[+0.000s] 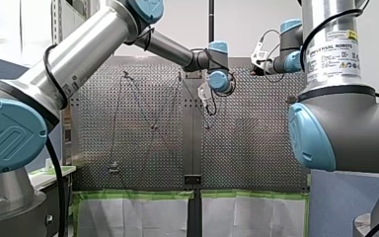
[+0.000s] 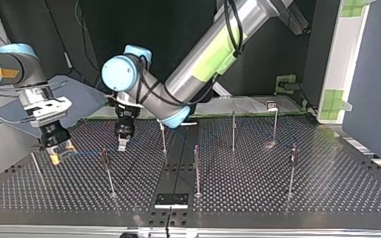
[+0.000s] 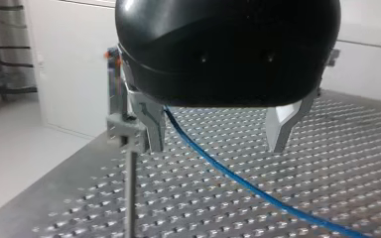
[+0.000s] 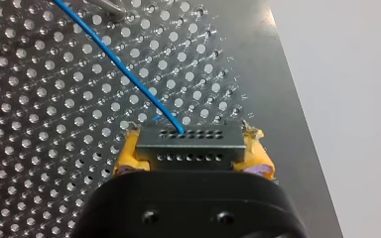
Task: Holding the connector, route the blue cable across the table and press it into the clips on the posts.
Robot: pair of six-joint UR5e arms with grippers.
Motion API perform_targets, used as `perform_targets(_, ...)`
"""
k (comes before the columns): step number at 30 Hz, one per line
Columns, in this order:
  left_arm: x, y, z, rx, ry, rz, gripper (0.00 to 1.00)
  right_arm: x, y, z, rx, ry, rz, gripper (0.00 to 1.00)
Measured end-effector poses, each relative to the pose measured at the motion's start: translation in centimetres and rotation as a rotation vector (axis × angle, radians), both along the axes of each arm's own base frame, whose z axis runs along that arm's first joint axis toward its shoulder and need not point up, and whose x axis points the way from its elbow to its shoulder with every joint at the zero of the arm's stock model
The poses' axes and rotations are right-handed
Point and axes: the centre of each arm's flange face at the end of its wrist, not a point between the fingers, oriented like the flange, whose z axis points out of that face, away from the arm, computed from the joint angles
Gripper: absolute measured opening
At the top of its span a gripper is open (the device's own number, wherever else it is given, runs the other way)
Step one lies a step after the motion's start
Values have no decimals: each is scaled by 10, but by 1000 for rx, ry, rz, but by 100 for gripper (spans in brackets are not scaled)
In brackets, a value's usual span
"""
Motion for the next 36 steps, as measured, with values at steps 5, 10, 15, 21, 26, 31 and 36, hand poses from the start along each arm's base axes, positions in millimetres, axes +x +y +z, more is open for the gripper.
perform_targets(5, -4, 1, -3, 23, 25, -2, 98, 0, 0, 0, 0, 0, 0, 0)
perform_targets(10, -4, 1, -3, 26, 28, -2, 98, 0, 0, 0, 0, 0, 0, 0)
perform_targets(15, -10, 2, 1, 17, 20, 3, 98, 0, 0, 0, 0, 0, 0, 0)
perform_targets(21, -21, 10, 19, -27, -14, 9, 98, 0, 0, 0, 0, 0, 0, 0)
perform_targets(26, -37, 21, 32, -45, -16, 38, 98, 0, 0, 0, 0, 0, 0, 0)
perform_targets(31, -53, 34, 45, -64, -23, 78, 98, 0, 0, 0, 0, 0, 0, 0)
perform_targets(36, -66, 46, 58, -111, -37, 93, 98, 0, 0, 0, 0, 0, 0, 0)
